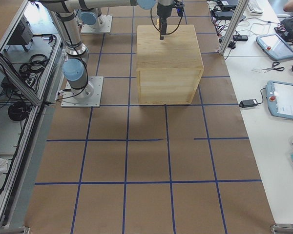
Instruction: Open upper drawer
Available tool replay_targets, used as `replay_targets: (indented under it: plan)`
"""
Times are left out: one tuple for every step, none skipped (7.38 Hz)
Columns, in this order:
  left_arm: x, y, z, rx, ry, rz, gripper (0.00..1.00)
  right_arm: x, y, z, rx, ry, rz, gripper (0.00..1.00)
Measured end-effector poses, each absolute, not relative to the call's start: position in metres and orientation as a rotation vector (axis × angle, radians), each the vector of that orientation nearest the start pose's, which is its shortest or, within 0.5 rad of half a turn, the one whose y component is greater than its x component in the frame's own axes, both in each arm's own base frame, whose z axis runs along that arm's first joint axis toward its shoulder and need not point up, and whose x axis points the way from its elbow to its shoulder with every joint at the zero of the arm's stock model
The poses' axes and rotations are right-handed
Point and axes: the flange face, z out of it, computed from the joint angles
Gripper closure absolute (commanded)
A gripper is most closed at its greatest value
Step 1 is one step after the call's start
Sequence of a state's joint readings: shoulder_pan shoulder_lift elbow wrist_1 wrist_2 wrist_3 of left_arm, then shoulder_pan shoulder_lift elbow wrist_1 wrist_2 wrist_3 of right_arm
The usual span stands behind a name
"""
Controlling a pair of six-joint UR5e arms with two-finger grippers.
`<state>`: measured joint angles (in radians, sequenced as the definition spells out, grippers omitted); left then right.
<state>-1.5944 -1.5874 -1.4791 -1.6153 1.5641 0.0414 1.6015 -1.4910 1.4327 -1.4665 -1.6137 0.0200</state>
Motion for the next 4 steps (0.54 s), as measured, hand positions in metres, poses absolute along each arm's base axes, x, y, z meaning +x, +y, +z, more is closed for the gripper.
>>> replay_targets:
  plan:
    - [-0.1459, -0.4990, 0.5189, 0.103, 3.146, -0.047, 0.00, 0.1449, -0.5162, 0.5049, -0.019, 3.185, 0.072, 0.00]
    - [-0.1459, -0.5006, 0.5176, 0.103, 3.147, -0.048, 0.00, 0.1449, -0.5162, 0.5048, -0.019, 3.185, 0.072, 0.00]
    - [-0.1461, -0.5005, 0.5181, 0.103, 3.149, -0.052, 0.00, 0.1449, -0.5162, 0.5048, -0.019, 3.185, 0.072, 0.00]
    - [-0.1463, -0.5003, 0.5187, 0.103, 3.150, -0.054, 0.00, 0.1449, -0.5162, 0.5048, -0.019, 3.185, 0.072, 0.00]
